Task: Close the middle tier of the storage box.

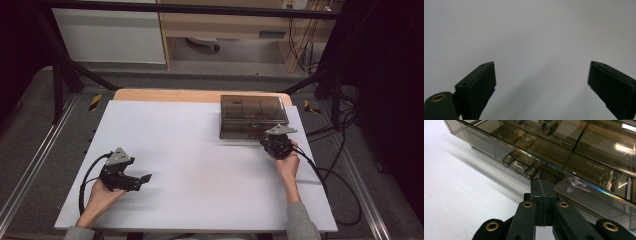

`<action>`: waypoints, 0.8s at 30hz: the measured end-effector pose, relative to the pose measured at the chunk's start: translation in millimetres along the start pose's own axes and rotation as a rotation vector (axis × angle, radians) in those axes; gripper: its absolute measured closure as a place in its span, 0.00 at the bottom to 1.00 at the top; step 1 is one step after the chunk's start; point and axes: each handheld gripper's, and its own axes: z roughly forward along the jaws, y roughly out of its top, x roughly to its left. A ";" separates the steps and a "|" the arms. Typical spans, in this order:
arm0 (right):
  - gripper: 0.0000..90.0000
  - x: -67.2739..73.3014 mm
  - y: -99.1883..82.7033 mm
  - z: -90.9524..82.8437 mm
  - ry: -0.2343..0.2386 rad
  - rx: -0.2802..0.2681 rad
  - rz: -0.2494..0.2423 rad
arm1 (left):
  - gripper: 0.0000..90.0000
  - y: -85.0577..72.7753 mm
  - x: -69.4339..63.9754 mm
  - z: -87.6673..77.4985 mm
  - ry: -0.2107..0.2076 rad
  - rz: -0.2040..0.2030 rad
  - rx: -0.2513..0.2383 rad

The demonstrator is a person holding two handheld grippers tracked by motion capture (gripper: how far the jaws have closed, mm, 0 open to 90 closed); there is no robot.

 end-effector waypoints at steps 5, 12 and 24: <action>1.00 -0.4 0.3 0.5 -0.004 -0.004 0.001 | 0.09 0.0 0.1 -0.2 0.000 0.000 -0.002; 1.00 -1.3 1.3 1.2 -0.012 -0.014 -0.001 | 0.09 -0.1 0.4 -0.1 0.000 -0.001 -0.001; 1.00 -2.3 3.7 6.9 -0.018 -0.012 0.001 | 0.09 -0.3 0.6 -0.3 0.001 -0.001 -0.001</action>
